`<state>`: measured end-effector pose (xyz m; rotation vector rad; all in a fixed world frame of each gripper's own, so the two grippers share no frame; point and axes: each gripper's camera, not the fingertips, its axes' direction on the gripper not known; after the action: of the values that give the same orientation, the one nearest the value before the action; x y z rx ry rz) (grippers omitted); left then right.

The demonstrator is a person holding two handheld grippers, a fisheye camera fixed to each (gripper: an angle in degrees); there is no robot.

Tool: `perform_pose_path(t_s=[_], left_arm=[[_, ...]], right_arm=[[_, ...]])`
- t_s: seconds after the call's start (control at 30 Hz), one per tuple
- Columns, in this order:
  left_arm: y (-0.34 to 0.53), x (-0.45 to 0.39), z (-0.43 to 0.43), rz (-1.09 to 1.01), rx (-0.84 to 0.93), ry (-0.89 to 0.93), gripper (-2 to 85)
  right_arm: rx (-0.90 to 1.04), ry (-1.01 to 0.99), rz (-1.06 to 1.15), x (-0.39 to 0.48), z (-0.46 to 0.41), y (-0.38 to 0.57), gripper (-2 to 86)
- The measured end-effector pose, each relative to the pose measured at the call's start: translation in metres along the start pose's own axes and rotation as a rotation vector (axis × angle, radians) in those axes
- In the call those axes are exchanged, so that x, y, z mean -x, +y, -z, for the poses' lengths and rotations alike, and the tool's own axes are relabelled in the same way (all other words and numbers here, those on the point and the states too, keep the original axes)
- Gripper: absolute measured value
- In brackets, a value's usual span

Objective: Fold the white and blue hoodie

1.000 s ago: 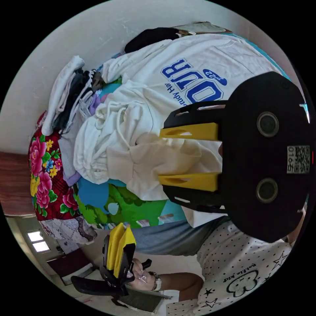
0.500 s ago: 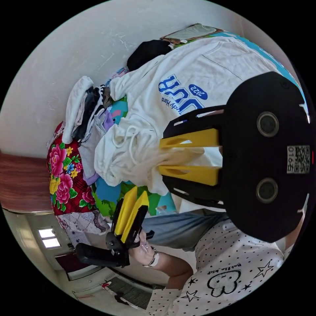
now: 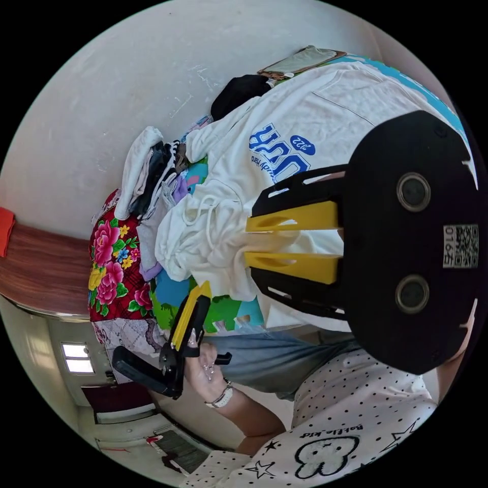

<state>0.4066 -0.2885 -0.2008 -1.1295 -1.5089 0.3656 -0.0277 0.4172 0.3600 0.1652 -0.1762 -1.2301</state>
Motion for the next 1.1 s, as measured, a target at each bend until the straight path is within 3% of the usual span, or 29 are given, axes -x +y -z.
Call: perform_pose_path(t_s=[0.1, 0.33, 0.4, 0.47, 0.53, 0.67, 0.7, 0.87, 0.93, 1.0, 1.1], left_arm=[[0.001, -0.012, 0.027, -0.093, -0.077, 0.113, -1.0], [-0.068, -0.087, 0.064, -0.485, -0.213, 0.024, -1.0], [-0.120, -0.116, 0.061, -0.630, -0.277, 0.046, -0.9], [-0.168, -0.129, 0.043, -0.656, -0.287, 0.049, -0.8], [-0.219, -0.134, 0.008, -0.638, -0.234, 0.051, -0.6], [-0.294, -0.104, -0.131, -0.474, 0.103, 0.075, 2.9], [-0.294, -0.084, -0.169, -0.401, 0.227, 0.063, 4.3], [-0.223, -0.006, -0.220, -0.276, 0.397, 0.069, 5.2], [-0.190, 0.024, -0.218, -0.237, 0.445, -0.002, 6.0], [-0.145, 0.058, -0.201, -0.179, 0.481, -0.081, 7.5], [-0.096, 0.093, -0.156, -0.070, 0.398, -0.259, 11.0]], right_arm=[[-0.027, -0.008, 0.028, 0.008, 0.011, 0.006, 2.6], [-0.440, -0.173, 0.165, 0.004, 0.126, 0.050, 1.0], [-0.540, -0.128, 0.132, -0.011, 0.156, 0.058, 0.9], [-0.607, 0.047, 0.003, -0.041, 0.183, 0.061, 0.8], [-0.552, 0.170, -0.148, -0.075, 0.190, 0.057, 0.9], [-0.334, 0.359, -0.409, -0.160, 0.165, 0.051, 1.6], [-0.296, 0.373, -0.452, -0.173, 0.157, 0.052, 1.9], [0.195, 0.524, -0.664, -0.234, 0.072, 0.084, 8.7], [0.172, 0.554, -0.615, -0.213, 0.069, 0.100, 8.8], [0.110, 0.463, -0.570, -0.188, 0.073, 0.116, 8.9], [-0.061, 0.202, -0.453, -0.141, 0.088, 0.134, 10.5]])
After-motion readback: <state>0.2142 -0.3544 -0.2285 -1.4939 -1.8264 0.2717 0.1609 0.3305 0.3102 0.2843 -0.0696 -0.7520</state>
